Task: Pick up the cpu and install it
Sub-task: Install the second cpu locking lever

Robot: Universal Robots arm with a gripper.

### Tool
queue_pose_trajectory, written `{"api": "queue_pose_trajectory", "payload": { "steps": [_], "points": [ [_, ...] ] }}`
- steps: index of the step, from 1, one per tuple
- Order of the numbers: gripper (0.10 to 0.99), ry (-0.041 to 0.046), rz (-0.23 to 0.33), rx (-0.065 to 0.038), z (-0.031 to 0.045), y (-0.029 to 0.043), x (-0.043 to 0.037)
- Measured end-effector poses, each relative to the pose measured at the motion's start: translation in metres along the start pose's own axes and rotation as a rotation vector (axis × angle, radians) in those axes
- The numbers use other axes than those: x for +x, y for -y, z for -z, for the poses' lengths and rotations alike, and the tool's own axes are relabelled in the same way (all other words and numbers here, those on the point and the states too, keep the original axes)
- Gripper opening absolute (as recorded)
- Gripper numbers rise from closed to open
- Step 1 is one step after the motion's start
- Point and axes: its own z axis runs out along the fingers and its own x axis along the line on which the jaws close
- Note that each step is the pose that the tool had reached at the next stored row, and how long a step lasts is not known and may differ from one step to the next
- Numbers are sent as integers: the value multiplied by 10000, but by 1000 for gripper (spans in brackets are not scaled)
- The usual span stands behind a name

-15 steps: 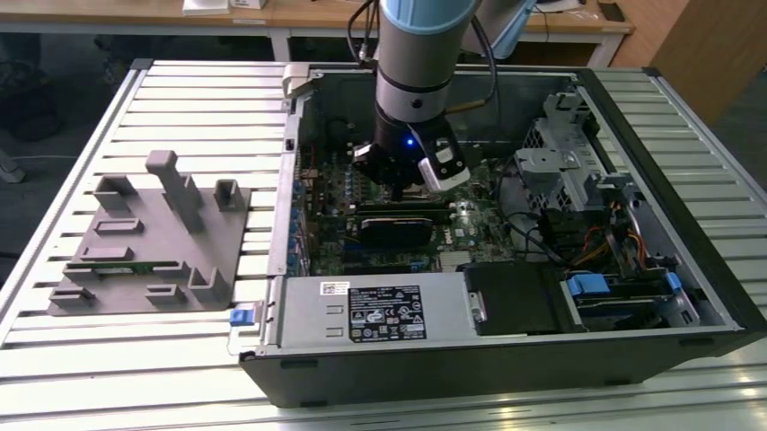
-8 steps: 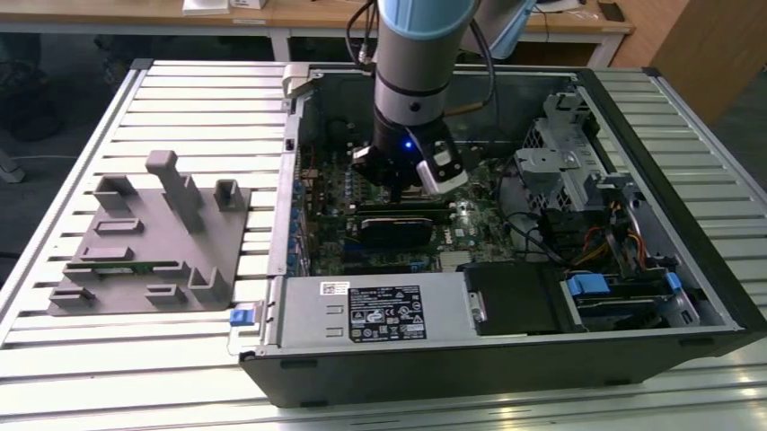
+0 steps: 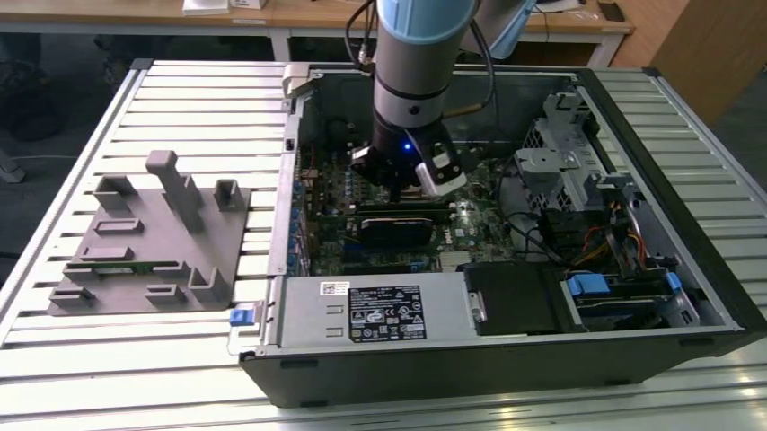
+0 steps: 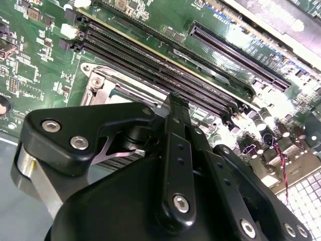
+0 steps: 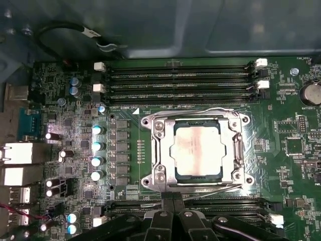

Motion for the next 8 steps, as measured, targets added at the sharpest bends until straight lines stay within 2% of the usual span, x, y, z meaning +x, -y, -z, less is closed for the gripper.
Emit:
{"api": "queue_pose_trajectory", "payload": {
  "steps": [4,8],
  "points": [
    [106,-4,0,-83,0,12,28],
    [106,-5,0,-125,-9,23,64]
  ]
}}
